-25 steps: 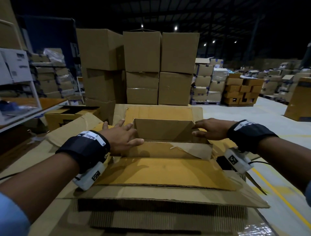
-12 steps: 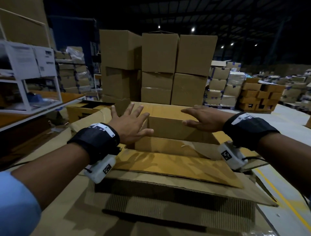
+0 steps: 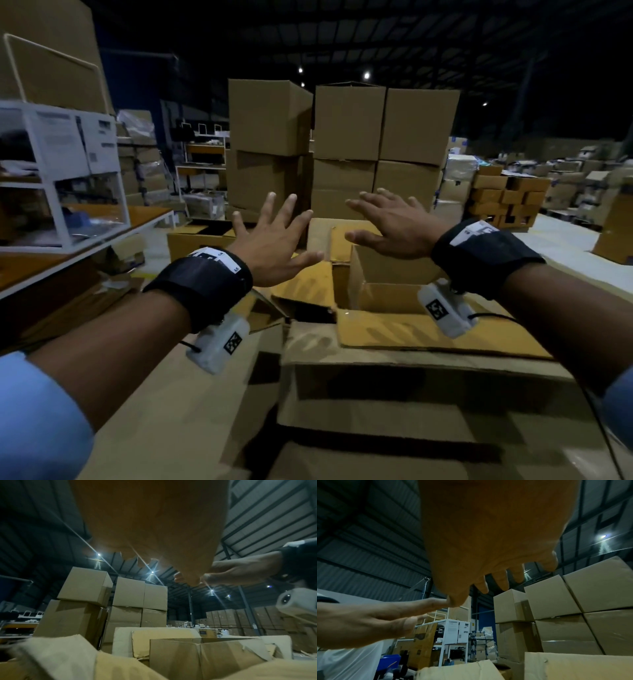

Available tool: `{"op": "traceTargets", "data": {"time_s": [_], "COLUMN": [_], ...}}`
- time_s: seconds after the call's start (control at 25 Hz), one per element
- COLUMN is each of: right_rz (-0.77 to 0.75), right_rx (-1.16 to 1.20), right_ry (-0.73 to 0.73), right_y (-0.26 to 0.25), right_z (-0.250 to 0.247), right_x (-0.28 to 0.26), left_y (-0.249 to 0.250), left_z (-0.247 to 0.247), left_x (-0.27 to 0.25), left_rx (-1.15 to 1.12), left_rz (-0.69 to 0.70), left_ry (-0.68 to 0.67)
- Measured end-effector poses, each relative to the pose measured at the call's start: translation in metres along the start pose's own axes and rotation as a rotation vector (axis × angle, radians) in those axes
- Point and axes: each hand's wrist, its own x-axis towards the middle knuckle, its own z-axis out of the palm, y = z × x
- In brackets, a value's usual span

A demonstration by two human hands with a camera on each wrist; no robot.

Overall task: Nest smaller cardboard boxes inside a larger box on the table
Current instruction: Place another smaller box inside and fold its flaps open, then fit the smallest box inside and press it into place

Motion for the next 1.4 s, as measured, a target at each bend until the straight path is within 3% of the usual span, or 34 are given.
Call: {"op": "traceTargets", "data": {"time_s": [0.16,0.32,0.6,0.96,1.16,1.4], "right_rz": [0.047,0.060,0.103,0.151,0.197,0.230], "right_rx": [-0.006,-0.078,-0.087,-0.016,0.020,0.089], "right_ry": [0.012,0.054,0.113,0.089,0.086,0.021], "right_y": [-0.070,-0.108,-0.111,-0.142,-0.202,-0.289], "right_z": [0.016,0.025,0.028,0.030,0.038,0.075], "right_x": [0.024,0.043,0.080,0.135,0.187,0.265], "left_y": [-0.046,-0.087,-0.142,-0.218,-0.301,-0.411], "left_z": [0.014,0.022,0.034,0.041,0.050,0.099], "left_x": [-0.011,-0.008,0.013,0.023,0.033,0.045], "left_rx": [0.026,0.025,0.048,0.065,0.045,0.003], "left_rz": [0.040,0.052,0.005,-0.018,0.013,-0.021], "left_ry": [0.007,0.048,0.165,0.176,0.171,0.095]}}
